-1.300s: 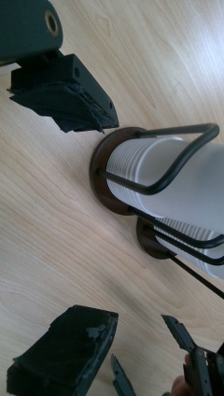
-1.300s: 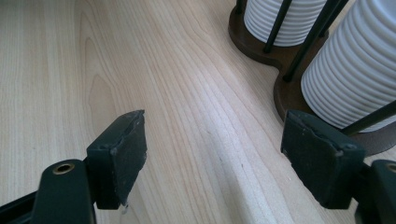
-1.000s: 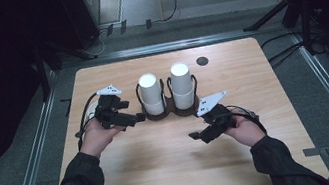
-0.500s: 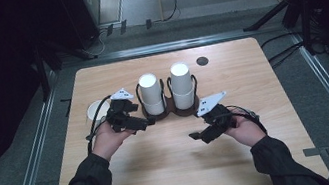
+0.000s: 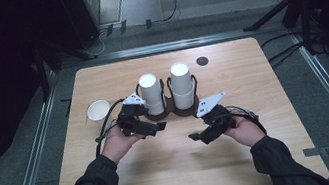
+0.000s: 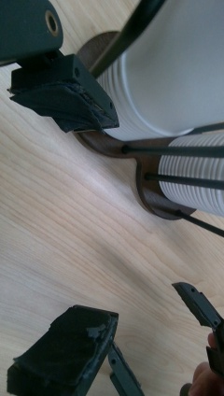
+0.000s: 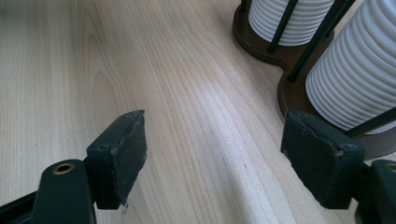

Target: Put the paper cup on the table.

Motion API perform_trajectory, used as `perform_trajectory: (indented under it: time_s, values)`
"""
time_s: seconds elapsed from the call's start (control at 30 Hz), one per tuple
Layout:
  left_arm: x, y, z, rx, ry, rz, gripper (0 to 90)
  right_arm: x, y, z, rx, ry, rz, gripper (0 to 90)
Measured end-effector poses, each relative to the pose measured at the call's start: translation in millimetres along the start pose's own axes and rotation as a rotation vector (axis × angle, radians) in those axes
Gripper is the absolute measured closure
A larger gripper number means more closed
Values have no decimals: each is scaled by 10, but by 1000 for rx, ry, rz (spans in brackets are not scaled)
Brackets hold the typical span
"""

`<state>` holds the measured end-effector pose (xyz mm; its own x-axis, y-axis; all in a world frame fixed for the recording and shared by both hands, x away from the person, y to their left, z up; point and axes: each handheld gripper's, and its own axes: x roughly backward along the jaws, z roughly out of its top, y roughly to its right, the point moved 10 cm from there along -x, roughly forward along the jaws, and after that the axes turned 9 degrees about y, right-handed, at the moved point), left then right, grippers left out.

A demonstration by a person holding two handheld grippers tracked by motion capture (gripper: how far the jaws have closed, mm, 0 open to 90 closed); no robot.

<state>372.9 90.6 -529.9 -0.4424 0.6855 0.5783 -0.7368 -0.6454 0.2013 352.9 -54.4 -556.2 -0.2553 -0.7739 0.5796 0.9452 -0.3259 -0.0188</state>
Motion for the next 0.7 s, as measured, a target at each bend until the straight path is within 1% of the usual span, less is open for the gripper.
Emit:
perform_trajectory:
  time_s: [0.03,0.17,0.27,0.37,0.4,0.47,0.53,0.7]
  values:
    - [-13,13,-1,1,2,-2,75,1,-1,-3,-2,-1,1,228]
    - [-72,63,-27,-14,-6,-10,75,1,-3,-12,-3,-5,0,228]
    - [-115,85,-46,-32,-15,0,75,6,-8,-16,1,-7,0,228]
    - [-146,133,-42,-24,-7,-22,75,13,-11,-17,0,-5,-1,228]
    - [-156,157,-46,-25,-8,-38,75,16,-11,-16,-1,-4,-1,228]
    - [-182,180,-55,-34,-8,-39,75,20,-8,-17,-1,-4,-3,228]
    - [-209,202,-74,-38,-21,-45,75,22,-6,-20,-3,-5,-5,228]
    - [-258,253,-102,-46,-32,-52,75,30,3,-20,-6,-1,-13,228]
